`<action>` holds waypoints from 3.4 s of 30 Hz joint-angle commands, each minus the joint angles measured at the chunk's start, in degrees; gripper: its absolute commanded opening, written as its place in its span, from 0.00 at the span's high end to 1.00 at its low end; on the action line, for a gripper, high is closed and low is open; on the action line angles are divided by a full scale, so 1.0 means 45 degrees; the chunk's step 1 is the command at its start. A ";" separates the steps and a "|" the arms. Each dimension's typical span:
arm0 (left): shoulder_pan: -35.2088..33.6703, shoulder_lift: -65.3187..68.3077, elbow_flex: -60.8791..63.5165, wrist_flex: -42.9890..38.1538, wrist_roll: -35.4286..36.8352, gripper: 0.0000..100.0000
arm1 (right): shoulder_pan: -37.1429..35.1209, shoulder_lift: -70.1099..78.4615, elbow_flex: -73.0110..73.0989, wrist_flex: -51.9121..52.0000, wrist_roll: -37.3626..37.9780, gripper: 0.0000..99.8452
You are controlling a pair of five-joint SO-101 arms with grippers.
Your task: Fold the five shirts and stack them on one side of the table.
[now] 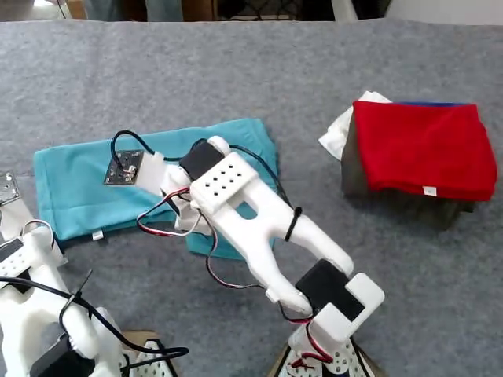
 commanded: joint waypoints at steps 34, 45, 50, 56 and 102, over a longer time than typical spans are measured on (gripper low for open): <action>-0.0010 -0.0234 -0.0049 -0.0195 0.0020 0.97 | 0.1993 -0.3839 0.6593 -0.1836 -0.2598 0.86; 0.0244 -0.0215 -0.0029 -0.0117 -0.0039 0.97 | 0.2032 -0.3839 0.8020 -0.2325 -0.3321 0.86; 0.0186 -0.0215 -0.0029 -0.0098 -0.0020 0.97 | 0.2032 -0.3839 0.9289 -0.3634 -0.2950 0.86; 0.0225 -0.0215 -0.0029 -0.0156 -0.0039 0.97 | 0.2032 -0.3917 0.9563 -0.4161 -0.2930 0.86; 0.0244 -0.0195 -0.0029 -0.0176 -0.0059 0.97 | 0.2637 -0.5109 1.1477 -0.5998 0.1289 0.83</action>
